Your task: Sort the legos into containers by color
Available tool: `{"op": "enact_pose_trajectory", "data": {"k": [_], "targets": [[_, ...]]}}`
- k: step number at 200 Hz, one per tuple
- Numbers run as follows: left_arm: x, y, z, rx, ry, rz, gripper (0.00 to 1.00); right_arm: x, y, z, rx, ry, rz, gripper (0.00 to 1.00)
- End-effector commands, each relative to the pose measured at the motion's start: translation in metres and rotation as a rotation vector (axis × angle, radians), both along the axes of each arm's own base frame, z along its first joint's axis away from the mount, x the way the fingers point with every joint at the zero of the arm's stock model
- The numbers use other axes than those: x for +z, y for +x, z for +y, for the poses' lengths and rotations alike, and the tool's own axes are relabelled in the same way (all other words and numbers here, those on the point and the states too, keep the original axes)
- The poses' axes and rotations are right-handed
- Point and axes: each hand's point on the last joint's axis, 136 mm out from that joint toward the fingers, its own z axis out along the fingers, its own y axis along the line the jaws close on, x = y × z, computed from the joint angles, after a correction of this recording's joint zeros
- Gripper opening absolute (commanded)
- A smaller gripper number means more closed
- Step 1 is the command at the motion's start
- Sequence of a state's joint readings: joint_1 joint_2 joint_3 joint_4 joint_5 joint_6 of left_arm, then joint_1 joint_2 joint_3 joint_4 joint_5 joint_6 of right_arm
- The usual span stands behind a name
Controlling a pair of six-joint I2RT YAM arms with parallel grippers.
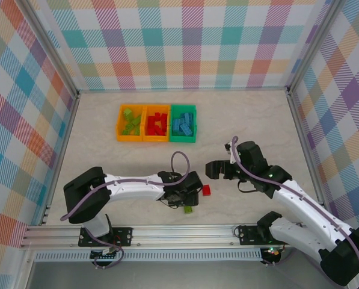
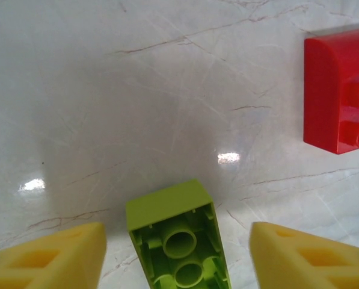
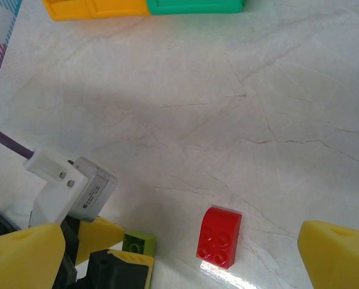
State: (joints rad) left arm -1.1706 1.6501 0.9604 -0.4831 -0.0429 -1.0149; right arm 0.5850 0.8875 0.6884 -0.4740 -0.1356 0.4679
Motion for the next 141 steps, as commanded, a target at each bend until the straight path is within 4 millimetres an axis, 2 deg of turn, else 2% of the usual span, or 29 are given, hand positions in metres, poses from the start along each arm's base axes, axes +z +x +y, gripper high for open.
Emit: {"op": "enact_pose_trajectory", "data": {"k": [1, 43, 69, 100, 121, 141], "targets": [[-0.003, -0.005, 0.001, -0.007, 0.026, 0.002, 0.58, -0.002, -0.005, -0.003, -0.012, -0.002, 0.017, 1.00], [-0.021, -0.012, 0.014, -0.011, 0.064, 0.030, 0.43, -0.011, -0.011, -0.011, -0.033, -0.047, 0.071, 1.00], [-0.019, -0.012, 0.018, -0.004, 0.065, 0.020, 0.36, -0.008, -0.018, -0.009, -0.022, -0.025, 0.097, 1.00], [0.004, 0.003, 0.019, -0.024, 0.057, -0.067, 0.30, -0.009, -0.023, -0.011, -0.028, -0.040, 0.139, 1.00], [0.030, 0.024, 0.026, -0.012, 0.042, -0.154, 0.28, -0.007, -0.024, -0.012, -0.023, -0.046, 0.152, 1.00], [0.051, 0.049, 0.035, 0.014, 0.018, -0.234, 0.28, -0.002, -0.027, -0.002, 0.014, -0.006, 0.168, 1.00]]}}
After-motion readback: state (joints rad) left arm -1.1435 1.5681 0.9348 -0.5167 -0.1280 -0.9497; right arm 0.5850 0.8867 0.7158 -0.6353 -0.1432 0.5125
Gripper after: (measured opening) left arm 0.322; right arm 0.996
